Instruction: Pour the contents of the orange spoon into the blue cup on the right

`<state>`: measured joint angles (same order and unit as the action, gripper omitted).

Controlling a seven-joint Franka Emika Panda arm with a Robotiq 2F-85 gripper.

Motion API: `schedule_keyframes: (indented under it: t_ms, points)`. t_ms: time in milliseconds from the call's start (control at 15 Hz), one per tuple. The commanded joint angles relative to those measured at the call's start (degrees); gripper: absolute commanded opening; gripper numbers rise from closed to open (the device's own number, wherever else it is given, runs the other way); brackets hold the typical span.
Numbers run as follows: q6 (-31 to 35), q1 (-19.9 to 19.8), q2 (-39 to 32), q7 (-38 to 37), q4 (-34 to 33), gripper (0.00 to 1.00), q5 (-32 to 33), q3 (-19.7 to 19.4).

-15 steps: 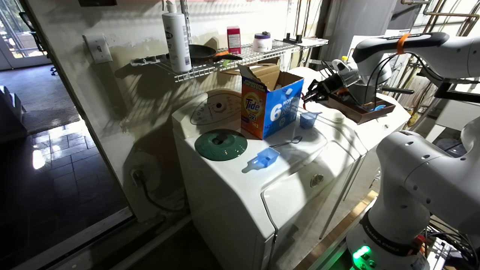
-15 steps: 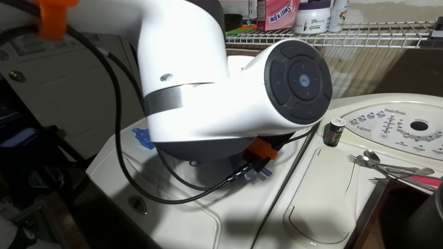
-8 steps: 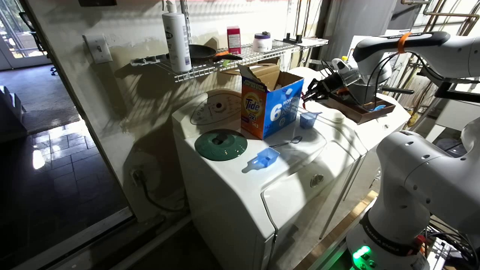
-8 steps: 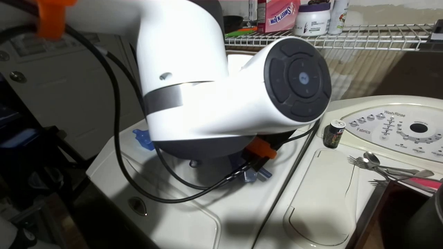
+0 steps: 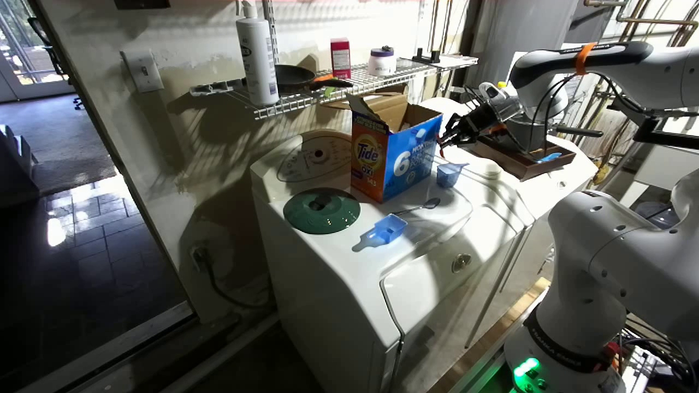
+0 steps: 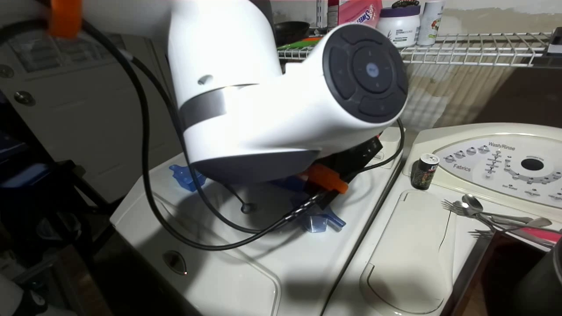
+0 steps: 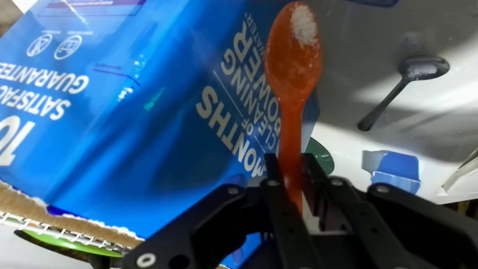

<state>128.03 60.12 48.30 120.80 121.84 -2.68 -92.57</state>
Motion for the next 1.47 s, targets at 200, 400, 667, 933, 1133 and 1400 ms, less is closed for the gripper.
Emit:
schedule_keyframes:
  t_ms: [200,400,667,933,1133,1400]
  points:
    - [5.14,-1.78,-7.51,-5.93,3.82,0.05,5.64,2.01]
    - [7.32,-2.93,-11.40,-7.81,6.07,0.05,7.83,3.28]
    - [9.50,-5.17,-17.51,-8.47,8.79,0.05,10.79,6.29]
    - [12.90,-9.36,-24.23,-8.74,11.37,0.05,12.20,10.74]
    - [14.80,-13.86,-29.31,-8.95,12.89,0.05,12.33,15.39]
    - [14.69,-22.04,-35.05,-8.53,15.79,0.05,11.32,24.47]
